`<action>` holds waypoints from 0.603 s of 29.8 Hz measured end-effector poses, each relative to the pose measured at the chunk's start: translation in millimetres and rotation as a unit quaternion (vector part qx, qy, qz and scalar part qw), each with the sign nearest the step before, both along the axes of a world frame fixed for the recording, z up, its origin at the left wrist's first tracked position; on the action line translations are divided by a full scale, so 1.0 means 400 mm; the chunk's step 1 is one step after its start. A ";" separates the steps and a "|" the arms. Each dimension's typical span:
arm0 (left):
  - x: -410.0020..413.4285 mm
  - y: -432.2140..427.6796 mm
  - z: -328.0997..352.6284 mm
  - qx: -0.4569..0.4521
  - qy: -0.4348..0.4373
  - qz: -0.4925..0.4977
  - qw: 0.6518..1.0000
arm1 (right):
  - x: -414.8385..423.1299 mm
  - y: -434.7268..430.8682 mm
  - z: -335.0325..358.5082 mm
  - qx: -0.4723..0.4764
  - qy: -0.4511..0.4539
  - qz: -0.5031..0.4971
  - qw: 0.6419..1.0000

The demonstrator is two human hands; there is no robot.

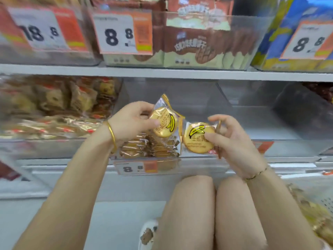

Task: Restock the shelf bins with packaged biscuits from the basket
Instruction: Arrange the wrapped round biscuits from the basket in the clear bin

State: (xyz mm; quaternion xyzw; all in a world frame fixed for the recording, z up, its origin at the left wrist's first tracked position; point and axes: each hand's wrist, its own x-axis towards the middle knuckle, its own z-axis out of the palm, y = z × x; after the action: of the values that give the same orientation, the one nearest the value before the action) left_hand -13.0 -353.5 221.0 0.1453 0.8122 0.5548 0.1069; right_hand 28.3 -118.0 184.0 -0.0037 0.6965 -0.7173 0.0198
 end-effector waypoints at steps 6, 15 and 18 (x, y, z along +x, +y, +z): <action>-0.085 -0.067 -0.031 -0.011 0.041 0.102 0.994 | -0.118 -0.090 -0.009 -0.064 -0.055 -0.029 0.996; -0.228 -0.065 -0.054 -0.170 0.155 0.157 0.961 | -0.240 -0.115 -0.037 -0.186 -0.180 -0.010 0.966; -0.262 -0.053 -0.057 -0.245 0.181 0.174 0.937 | -0.270 -0.117 -0.030 -0.123 -0.159 -0.027 0.979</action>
State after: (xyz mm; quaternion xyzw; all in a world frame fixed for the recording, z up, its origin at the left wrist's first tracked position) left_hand -117.8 -374.7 198.3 0.0693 0.9410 0.3131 -0.1081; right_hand -79.6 -164.9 172.1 0.1267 0.5906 -0.7892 0.1106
